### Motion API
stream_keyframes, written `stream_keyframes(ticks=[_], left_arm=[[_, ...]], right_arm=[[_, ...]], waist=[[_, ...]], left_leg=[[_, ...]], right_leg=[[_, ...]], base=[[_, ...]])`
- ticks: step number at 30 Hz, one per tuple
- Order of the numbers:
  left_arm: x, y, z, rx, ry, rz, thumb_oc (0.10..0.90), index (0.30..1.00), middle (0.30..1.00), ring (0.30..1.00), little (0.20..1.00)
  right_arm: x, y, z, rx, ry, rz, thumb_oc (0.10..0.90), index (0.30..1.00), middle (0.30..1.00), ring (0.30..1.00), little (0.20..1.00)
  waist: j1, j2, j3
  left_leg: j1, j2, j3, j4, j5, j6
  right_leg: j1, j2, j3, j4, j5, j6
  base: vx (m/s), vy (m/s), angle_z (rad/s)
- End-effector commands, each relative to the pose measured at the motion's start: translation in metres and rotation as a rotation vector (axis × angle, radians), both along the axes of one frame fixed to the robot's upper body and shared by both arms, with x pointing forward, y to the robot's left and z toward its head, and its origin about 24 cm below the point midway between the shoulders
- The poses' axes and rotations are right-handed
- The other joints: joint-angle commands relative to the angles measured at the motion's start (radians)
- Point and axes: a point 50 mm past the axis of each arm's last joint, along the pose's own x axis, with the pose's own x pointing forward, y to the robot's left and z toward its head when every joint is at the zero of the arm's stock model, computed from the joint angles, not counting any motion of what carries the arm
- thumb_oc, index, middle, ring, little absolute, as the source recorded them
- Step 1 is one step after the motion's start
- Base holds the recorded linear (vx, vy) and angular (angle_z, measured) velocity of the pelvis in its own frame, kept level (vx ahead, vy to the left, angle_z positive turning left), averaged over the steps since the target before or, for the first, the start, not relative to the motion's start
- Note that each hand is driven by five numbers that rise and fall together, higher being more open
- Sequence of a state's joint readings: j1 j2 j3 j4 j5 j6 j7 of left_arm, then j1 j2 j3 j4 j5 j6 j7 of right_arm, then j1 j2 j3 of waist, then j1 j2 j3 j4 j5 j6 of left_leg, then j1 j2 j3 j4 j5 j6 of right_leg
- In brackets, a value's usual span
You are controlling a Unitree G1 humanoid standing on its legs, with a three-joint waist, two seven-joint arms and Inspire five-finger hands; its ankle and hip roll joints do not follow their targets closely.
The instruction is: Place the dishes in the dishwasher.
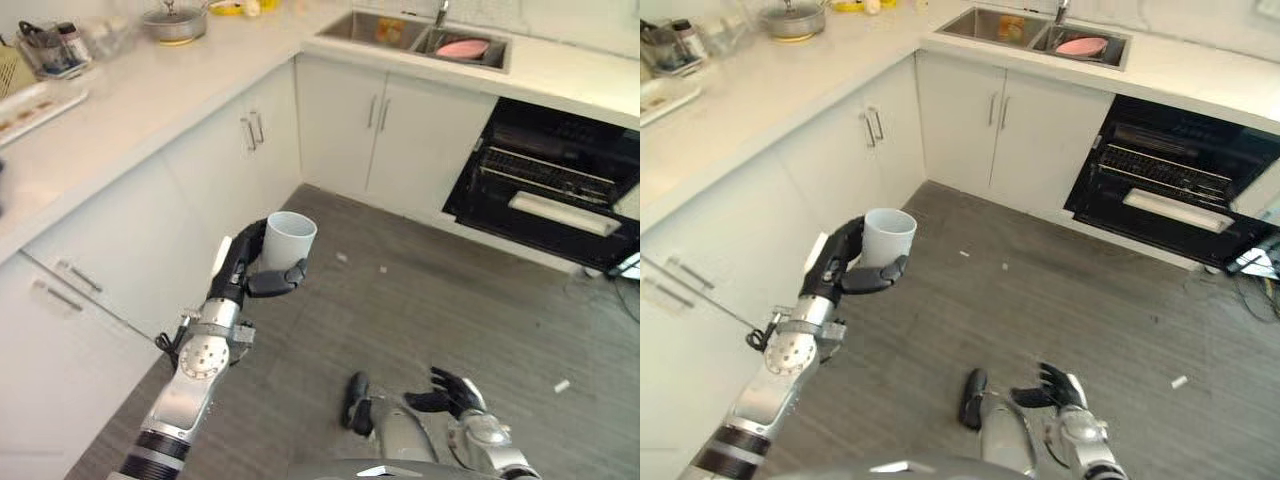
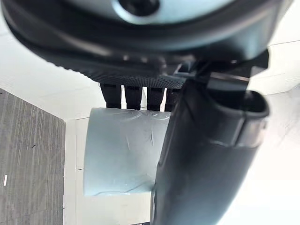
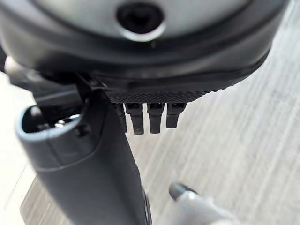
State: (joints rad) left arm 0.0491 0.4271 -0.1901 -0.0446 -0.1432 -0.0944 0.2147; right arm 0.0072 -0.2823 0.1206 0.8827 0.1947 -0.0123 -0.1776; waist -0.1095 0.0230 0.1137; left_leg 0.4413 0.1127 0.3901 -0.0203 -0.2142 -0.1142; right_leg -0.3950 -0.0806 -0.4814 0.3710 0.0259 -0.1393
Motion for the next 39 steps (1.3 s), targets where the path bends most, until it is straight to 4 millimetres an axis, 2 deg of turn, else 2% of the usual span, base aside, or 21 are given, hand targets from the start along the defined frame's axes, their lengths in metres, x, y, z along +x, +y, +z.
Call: stream_keyframes(ticks=[1,3,5,7,8,9,10,11,13,14,15,17,23,26,28,30,31,33,35,36,39], left_arm=[[0.018,-0.025,0.068,-0.016,-0.353,-0.118,0.4,0.3,0.3,0.3,0.3],[0.017,-0.032,0.065,-0.062,-0.341,-0.136,0.4,0.3,0.3,0.3,0.3],[0.016,-0.034,0.07,-0.125,-0.367,-0.143,0.4,0.3,0.3,0.3,0.3],[0.015,-0.034,0.07,-0.125,-0.365,-0.14,0.4,0.3,0.3,0.3,0.3],[0.016,-0.038,0.067,-0.093,-0.327,-0.229,0.4,0.3,0.3,0.3,0.3],[0.019,-0.037,0.07,-0.099,-0.341,-0.224,0.4,0.3,0.3,0.3,0.3],[0.016,-0.032,0.071,-0.144,-0.362,-0.152,0.4,0.3,0.3,0.3,0.3],[0.015,-0.031,0.064,-0.158,-0.347,-0.111,0.4,0.3,0.3,0.3,0.3],[0.01,-0.021,0.061,-0.174,-0.35,-0.041,0.4,0.3,0.3,0.3,0.3],[0.008,-0.017,0.057,-0.134,-0.338,-0.013,0.4,0.3,0.3,0.3,0.3],[0.007,-0.017,0.055,-0.122,-0.332,-0.012,0.4,0.3,0.3,0.3,0.3],[0.005,-0.017,0.054,-0.131,-0.336,-0.001,0.4,0.3,0.3,0.3,0.3],[0.002,-0.019,0.061,-0.124,-0.372,-0.014,0.4,0.3,0.3,0.3,0.3],[0.009,-0.022,0.073,-0.075,-0.418,-0.053,0.4,0.3,0.3,0.3,0.3],[0.01,-0.023,0.074,-0.055,-0.421,-0.067,0.4,0.3,0.3,0.3,0.3],[0.011,-0.024,0.076,-0.013,-0.424,-0.095,0.4,0.3,0.3,0.3,0.3],[0.011,-0.024,0.076,-0.013,-0.424,-0.096,0.4,0.3,0.3,0.3,0.3],[0.012,-0.029,0.082,0.027,-0.455,-0.113,0.4,0.3,0.3,0.3,0.3],[0.012,-0.03,0.085,0.04,-0.47,-0.115,0.4,0.3,0.3,0.3,0.3],[0.013,-0.031,0.092,0.059,-0.504,-0.121,0.4,0.3,0.3,0.3,0.3],[0.01,-0.032,0.099,0.106,-0.561,-0.115,0.4,0.3,0.3,0.3,0.3]], right_arm=[[0.054,-0.027,0.054,-0.176,-0.308,-0.003,0.8,0.9,0.9,0.9,0.9],[0.065,-0.035,0.073,-0.227,-0.397,-0.005,0.8,0.9,0.9,0.9,0.9],[0.091,-0.034,0.106,-0.28,-0.544,0.028,0.8,0.9,0.9,0.9,0.9],[0.103,-0.03,0.121,-0.288,-0.61,0.043,0.8,0.9,0.9,0.9,0.9],[0.149,-0.108,0.192,-0.411,-0.65,-0.168,0.8,0.9,0.9,0.9,0.9],[0.155,-0.108,0.2,-0.411,-0.667,-0.162,0.8,0.9,0.9,0.9,0.9],[0.099,-0.066,0.111,-0.309,-0.488,-0.027,0.8,0.9,0.9,0.9,0.9],[0.077,-0.048,0.094,-0.263,-0.476,0.032,0.8,0.9,0.9,0.9,0.9],[0.065,-0.044,0.093,-0.255,-0.508,0.045,0.8,0.9,0.9,0.9,0.9],[0.066,-0.044,0.101,-0.277,-0.547,0.07,0.8,0.9,0.9,0.9,0.9],[0.067,-0.043,0.107,-0.28,-0.576,0.079,0.8,0.9,0.9,0.9,0.9],[0.068,-0.041,0.119,-0.285,-0.645,0.082,0.8,0.9,0.9,0.9,0.9],[0.062,-0.039,0.132,-0.297,-0.718,0.075,0.8,0.9,0.9,0.9,0.9],[0.073,-0.02,0.155,-0.264,-0.858,0.094,0.8,0.9,0.9,0.9,0.9],[0.074,-0.015,0.155,-0.243,-0.864,0.109,0.8,0.9,0.9,0.9,0.9],[0.075,-0.004,0.175,-0.283,-0.946,0.19,0.8,0.9,0.9,0.9,0.9],[0.075,-0.004,0.175,-0.284,-0.945,0.189,0.8,0.9,0.9,0.9,0.9],[0.076,0.003,0.204,-0.341,-1.076,0.236,0.8,0.9,0.9,0.9,0.9],[0.076,0.006,0.212,-0.345,-1.112,0.243,0.8,0.9,0.9,0.9,0.9],[0.078,0.013,0.221,-0.316,-1.165,0.275,0.8,0.9,0.9,0.9,0.9],[0.074,0.022,0.222,-0.256,-1.181,0.317,0.8,0.9,0.9,0.9,0.9]], waist=[[-0.056,-0.045,-0.021],[-0.066,-0.035,-0.04],[-0.018,-0.071,-0.004],[0.01,-0.088,0.019],[0.093,-0.111,-0.006],[0.087,-0.111,0.006],[0.064,-0.106,0.03],[0.042,-0.094,0.043],[0.032,-0.064,0.056],[0.041,-0.031,0.052],[0.05,-0.021,0.049],[0.094,-0.014,0.046],[0.095,0.0,0.02],[0.077,-0.032,0.001],[0.077,-0.039,-0.002],[0.056,-0.04,0.013],[0.06,-0.04,0.008],[0.022,-0.027,0.031],[0.021,-0.022,0.029],[0.018,-0.024,0.025],[0.026,-0.039,0.009]], left_leg=[[-0.132,-0.069,-0.108,0.022,0.087,0.045],[-0.163,-0.032,-0.113,0.253,0.158,-0.004],[-0.337,0.035,-0.097,0.66,0.289,-0.102],[-0.385,0.027,-0.093,0.748,0.285,-0.104],[-0.432,0.058,-0.1,0.744,0.284,-0.106],[-0.433,0.05,-0.095,0.736,0.294,-0.101],[-0.433,0.065,-0.063,0.691,0.298,-0.095],[-0.456,0.1,-0.025,0.599,0.297,-0.086],[-0.463,0.121,-0.027,0.451,0.289,-0.074],[-0.464,0.121,-0.081,0.198,0.268,-0.056],[-0.46,0.12,-0.118,0.094,0.299,-0.054],[-0.557,0.116,-0.3,-0.062,0.363,-0.076],[-0.544,0.115,-0.285,-0.053,0.401,-0.079],[-0.491,0.053,-0.228,-0.067,0.348,-0.02],[-0.474,0.043,-0.212,-0.067,0.323,-0.01],[-0.437,0.022,-0.185,-0.067,0.295,0.028],[-0.436,0.021,-0.183,-0.067,0.286,0.027],[-0.382,0.02,-0.141,-0.067,0.237,0.042],[-0.372,0.021,-0.121,-0.067,0.23,0.039],[-0.345,0.021,-0.085,-0.067,0.211,0.032],[-0.323,0.024,-0.068,-0.067,0.215,0.027]], right_leg=[[0.206,-0.012,0.088,-0.226,0.036,0.252],[0.29,0.038,0.146,-0.274,0.006,0.208],[0.412,0.051,0.178,-0.363,-0.023,0.16],[0.453,0.041,0.192,-0.385,-0.03,0.153],[0.514,0.04,0.173,-0.427,-0.037,0.166],[0.51,0.031,0.174,-0.428,-0.03,0.167],[0.517,0.023,0.197,-0.43,-0.023,0.17],[0.524,0.02,0.213,-0.441,-0.025,0.181],[0.529,0.002,0.241,-0.453,-0.031,0.211],[0.544,-0.013,0.266,-0.457,-0.053,0.247],[0.56,-0.017,0.282,-0.456,-0.065,0.254],[0.627,-0.023,0.353,-0.458,-0.11,0.264],[0.658,-0.05,0.4,-0.446,-0.135,0.291],[0.569,-0.131,0.448,-0.32,-0.049,0.35],[0.538,-0.137,0.467,-0.278,-0.05,0.358],[0.423,-0.123,0.529,-0.099,0.044,0.387],[0.42,-0.124,0.533,-0.095,0.037,0.388],[0.31,-0.097,0.473,-0.02,0.033,0.388],[0.29,-0.095,0.42,-0.068,0.032,0.377],[0.296,-0.1,0.309,-0.2,0.008,0.35],[0.359,-0.114,0.283,-0.324,0.032,0.349]], base=[[0.53,-0.192,-0.77],[0.51,-0.241,-0.78],[0.53,-0.372,-0.64],[0.34,-0.207,-0.44],[0.19,-0.106,-0.98],[0.23,-0.064,-1.42],[0.12,0.099,-0.94],[0.2,0.167,-0.21],[0.32,0.302,-0.19],[0.48,0.41,-1.14],[0.6,0.406,-1.18],[0.57,0.19,-1.01],[0.31,0.215,-0.77],[0.27,0.31,-0.72],[0.16,0.155,-0.91],[0.18,0.233,-0.59],[0.19,0.303,-0.62],[0.16,0.243,-0.52],[0.12,0.069,-0.83],[0.13,0.002,-0.87],[0.11,-0.049,-0.42]])
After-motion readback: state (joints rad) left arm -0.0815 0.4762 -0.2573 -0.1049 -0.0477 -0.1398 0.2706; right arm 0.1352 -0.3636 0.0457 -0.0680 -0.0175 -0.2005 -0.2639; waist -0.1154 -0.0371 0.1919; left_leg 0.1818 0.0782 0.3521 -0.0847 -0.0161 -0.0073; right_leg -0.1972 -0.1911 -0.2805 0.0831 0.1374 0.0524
